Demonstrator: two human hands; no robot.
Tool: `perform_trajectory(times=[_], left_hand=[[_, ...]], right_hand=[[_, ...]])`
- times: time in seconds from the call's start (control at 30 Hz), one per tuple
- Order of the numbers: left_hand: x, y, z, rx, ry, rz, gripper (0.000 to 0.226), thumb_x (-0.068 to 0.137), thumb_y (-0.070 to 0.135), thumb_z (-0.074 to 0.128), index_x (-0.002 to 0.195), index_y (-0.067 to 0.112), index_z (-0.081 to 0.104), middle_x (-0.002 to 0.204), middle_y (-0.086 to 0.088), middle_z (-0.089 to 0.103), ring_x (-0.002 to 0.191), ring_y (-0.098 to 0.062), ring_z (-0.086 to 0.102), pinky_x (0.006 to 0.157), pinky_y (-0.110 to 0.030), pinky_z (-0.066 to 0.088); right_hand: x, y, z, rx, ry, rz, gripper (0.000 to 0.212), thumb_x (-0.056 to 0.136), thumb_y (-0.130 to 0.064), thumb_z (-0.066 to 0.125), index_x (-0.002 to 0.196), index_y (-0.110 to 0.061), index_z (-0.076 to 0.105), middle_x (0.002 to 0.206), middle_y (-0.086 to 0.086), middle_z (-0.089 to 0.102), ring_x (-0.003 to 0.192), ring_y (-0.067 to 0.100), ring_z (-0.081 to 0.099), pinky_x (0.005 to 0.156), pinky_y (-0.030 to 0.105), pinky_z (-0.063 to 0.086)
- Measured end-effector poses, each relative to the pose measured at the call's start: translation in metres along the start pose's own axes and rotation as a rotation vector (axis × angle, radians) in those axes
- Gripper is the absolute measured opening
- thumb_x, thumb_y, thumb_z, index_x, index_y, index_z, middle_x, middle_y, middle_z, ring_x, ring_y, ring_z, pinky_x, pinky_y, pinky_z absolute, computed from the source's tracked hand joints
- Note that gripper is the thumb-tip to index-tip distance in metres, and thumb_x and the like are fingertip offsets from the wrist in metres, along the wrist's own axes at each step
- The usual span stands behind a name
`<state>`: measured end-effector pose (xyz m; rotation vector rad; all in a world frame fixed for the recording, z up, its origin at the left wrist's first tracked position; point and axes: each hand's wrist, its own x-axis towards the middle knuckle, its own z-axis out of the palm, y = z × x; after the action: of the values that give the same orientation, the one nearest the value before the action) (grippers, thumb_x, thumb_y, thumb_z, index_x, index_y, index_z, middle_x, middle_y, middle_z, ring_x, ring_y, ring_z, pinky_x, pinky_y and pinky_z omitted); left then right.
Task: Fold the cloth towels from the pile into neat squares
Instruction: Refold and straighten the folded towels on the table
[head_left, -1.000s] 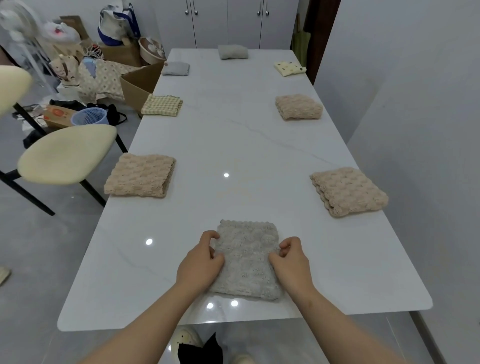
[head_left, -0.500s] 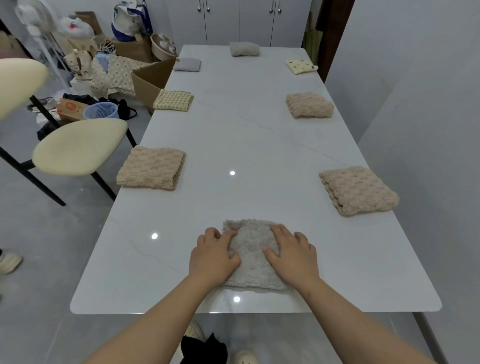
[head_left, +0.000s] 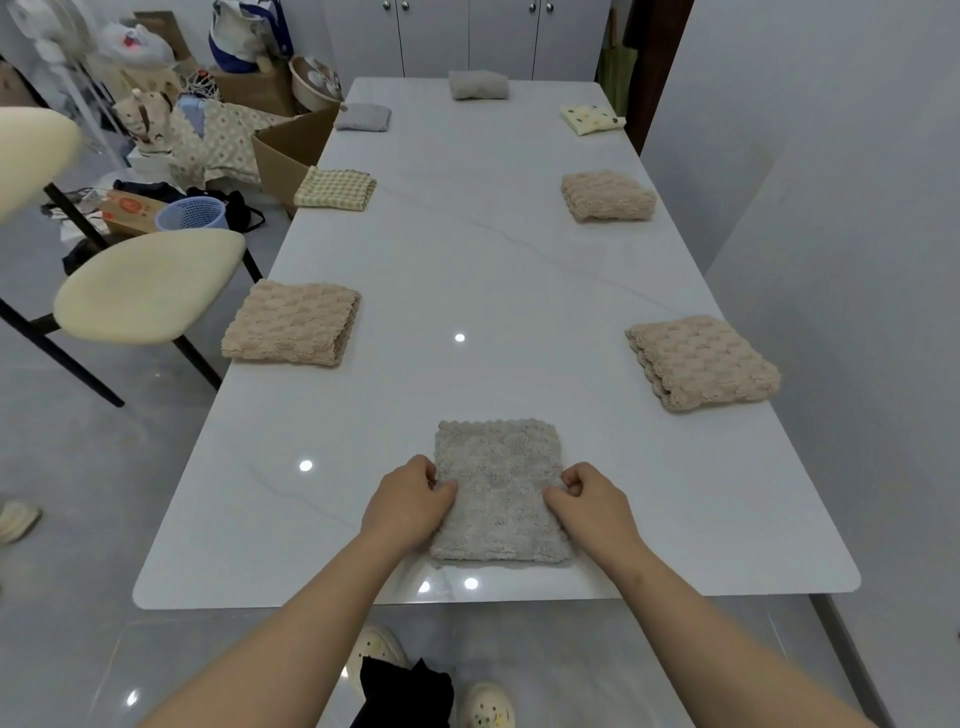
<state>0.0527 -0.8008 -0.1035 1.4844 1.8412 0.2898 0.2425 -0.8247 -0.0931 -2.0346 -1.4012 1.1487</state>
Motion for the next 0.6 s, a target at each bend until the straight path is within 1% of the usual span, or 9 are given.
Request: perform_trajectory(times=[0.1, 0.2, 0.37, 0.5, 0.6], left_hand=[[-0.002, -0.002, 0.000, -0.022, 0.002, 0.004, 0.016, 0.091, 0.028, 0.053, 0.083, 0.015, 0.046, 0.070, 0.007, 0.047, 0.067, -0.010, 0.044, 0.057, -0.019, 0.033], [-0.004, -0.005, 0.001, -0.052, -0.009, -0.006, 0.025, 0.089, 0.027, 0.055, 0.071, 0.020, 0.040, 0.068, 0.006, 0.046, 0.062, -0.007, 0.041, 0.057, -0.020, 0.032], [-0.009, -0.007, 0.004, -0.063, -0.021, -0.009, 0.028, 0.089, 0.028, 0.056, 0.068, 0.021, 0.038, 0.067, 0.006, 0.046, 0.062, -0.008, 0.040, 0.057, -0.021, 0.032], [-0.013, -0.008, 0.006, -0.071, -0.004, 0.007, 0.024, 0.089, 0.029, 0.056, 0.072, 0.019, 0.042, 0.068, 0.006, 0.046, 0.067, -0.012, 0.043, 0.058, -0.022, 0.032], [-0.012, -0.007, 0.007, -0.078, 0.002, 0.020, 0.015, 0.091, 0.032, 0.053, 0.088, 0.017, 0.051, 0.072, 0.006, 0.050, 0.075, -0.015, 0.049, 0.061, -0.022, 0.036]], right_hand=[[-0.001, 0.001, 0.000, -0.021, -0.010, -0.008, 0.021, 0.084, -0.021, 0.055, 0.069, -0.022, 0.040, 0.065, -0.006, 0.043, 0.059, 0.007, 0.038, 0.054, 0.022, 0.030], [-0.003, 0.003, 0.000, -0.048, -0.015, -0.021, 0.023, 0.084, -0.020, 0.055, 0.067, -0.021, 0.039, 0.064, -0.005, 0.042, 0.058, 0.009, 0.036, 0.053, 0.023, 0.028], [-0.007, 0.007, -0.001, -0.067, 0.011, -0.036, 0.027, 0.083, -0.020, 0.056, 0.065, -0.018, 0.037, 0.061, -0.005, 0.040, 0.057, 0.009, 0.035, 0.054, 0.024, 0.028], [-0.009, 0.011, 0.000, -0.083, 0.022, -0.039, 0.024, 0.082, -0.020, 0.056, 0.066, -0.016, 0.039, 0.061, -0.005, 0.041, 0.059, 0.011, 0.036, 0.054, 0.024, 0.028], [-0.008, 0.011, 0.000, -0.060, 0.025, -0.038, 0.024, 0.085, -0.023, 0.056, 0.067, -0.016, 0.041, 0.062, -0.006, 0.042, 0.060, 0.010, 0.038, 0.056, 0.023, 0.030]])
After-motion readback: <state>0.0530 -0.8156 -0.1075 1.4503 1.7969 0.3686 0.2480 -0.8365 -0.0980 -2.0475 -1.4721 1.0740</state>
